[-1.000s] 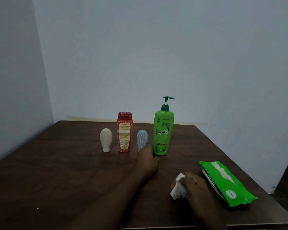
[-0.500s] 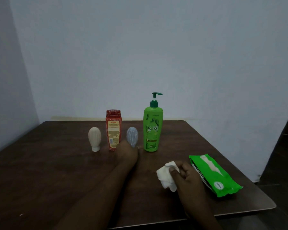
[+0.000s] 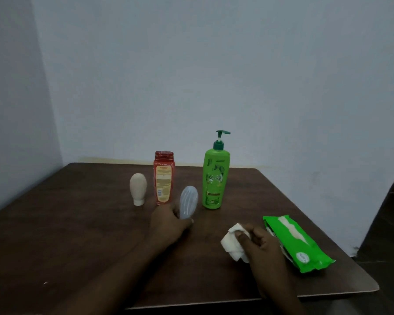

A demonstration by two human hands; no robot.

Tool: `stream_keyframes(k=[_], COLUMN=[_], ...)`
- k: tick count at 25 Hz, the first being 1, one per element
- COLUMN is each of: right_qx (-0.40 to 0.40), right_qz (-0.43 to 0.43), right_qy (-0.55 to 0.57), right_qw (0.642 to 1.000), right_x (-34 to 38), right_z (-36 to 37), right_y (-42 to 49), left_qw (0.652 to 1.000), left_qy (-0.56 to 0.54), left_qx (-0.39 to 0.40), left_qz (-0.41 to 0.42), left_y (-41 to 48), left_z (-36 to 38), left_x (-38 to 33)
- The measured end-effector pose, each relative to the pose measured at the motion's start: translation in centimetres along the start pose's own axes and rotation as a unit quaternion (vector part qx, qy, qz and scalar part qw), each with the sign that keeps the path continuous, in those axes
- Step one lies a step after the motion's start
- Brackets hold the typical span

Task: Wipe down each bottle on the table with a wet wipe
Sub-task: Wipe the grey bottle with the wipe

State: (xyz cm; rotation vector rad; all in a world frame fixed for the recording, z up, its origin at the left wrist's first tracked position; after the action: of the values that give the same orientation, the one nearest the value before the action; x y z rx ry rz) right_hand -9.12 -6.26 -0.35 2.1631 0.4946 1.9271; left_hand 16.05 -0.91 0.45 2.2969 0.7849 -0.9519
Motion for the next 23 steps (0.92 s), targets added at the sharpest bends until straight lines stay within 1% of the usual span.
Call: stream_keyframes(k=[2,4,5,7,9,12,15,17,20,22,23], right_qx=[-0.016,-0.011,-0.001,0.012,0.014,0.004,0.024,0.061,0.142,0.201,0.219], right_qz=[0.009,0.018,0.018,0.011,-0.035,-0.113,-0.205,-0.256,-0.293,-0.369,-0.396], right_qy=[-0.023,-0.028,-0.018,-0.022,-0.095,-0.236,-0.318,-0.344,-0.365,-0.348,-0.34], right_qw=[1.0,0.999,1.0,1.0,0.995,0.965,0.925,0.901,0.872,0.838,0.824], right_x=[-0.5,-0.3,-0.1,0.5,1.4,3.1,4.1,4.5,4.6,5.6,5.9], right_z=[-0.1,0.0,0.3,0.7,0.8,1.5,3.7,5.9,10.3,12.1,12.1], right_y=[0.3,0.1,-0.2,-0.9,-1.4,-2.4,-3.3,-4.2,-7.2,-10.3,-10.7], left_qw=[0.995,0.987,0.985,0.983,0.982,0.978,0.976,0.977,0.979,0.983,0.984], left_qy=[0.081,0.124,0.127,0.119,0.095,0.075,0.059,0.041,0.023,-0.001,-0.012], left_qx=[0.013,0.023,0.025,0.004,-0.018,-0.041,-0.059,-0.057,-0.059,-0.056,-0.055], left_qz=[0.062,0.102,0.114,0.138,0.16,0.19,0.202,0.199,0.192,0.174,0.166], left_y=[-2.8,-5.4,-6.7,-8.7,-9.9,-11.4,-11.8,-11.8,-12.0,-12.2,-12.2], left_z=[-3.2,-5.5,-6.4,-7.5,-7.9,-7.9,-7.7,-7.7,-7.9,-8.1,-8.2], left_x=[0.2,0.9,1.5,2.5,3.4,4.0,4.6,4.7,4.6,4.8,4.8])
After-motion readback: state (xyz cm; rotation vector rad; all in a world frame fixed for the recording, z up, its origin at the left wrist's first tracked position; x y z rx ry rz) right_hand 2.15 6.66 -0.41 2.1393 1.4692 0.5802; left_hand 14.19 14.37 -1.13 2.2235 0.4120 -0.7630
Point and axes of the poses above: each hand's wrist, its own y-axis towards the middle knuckle, its own z-axis out of the palm, x = y × z, the point moved 6 cm from there along y, towards the middle knuckle, and after that the axes turned 8 degrees about -x, right-handed, at the moved point
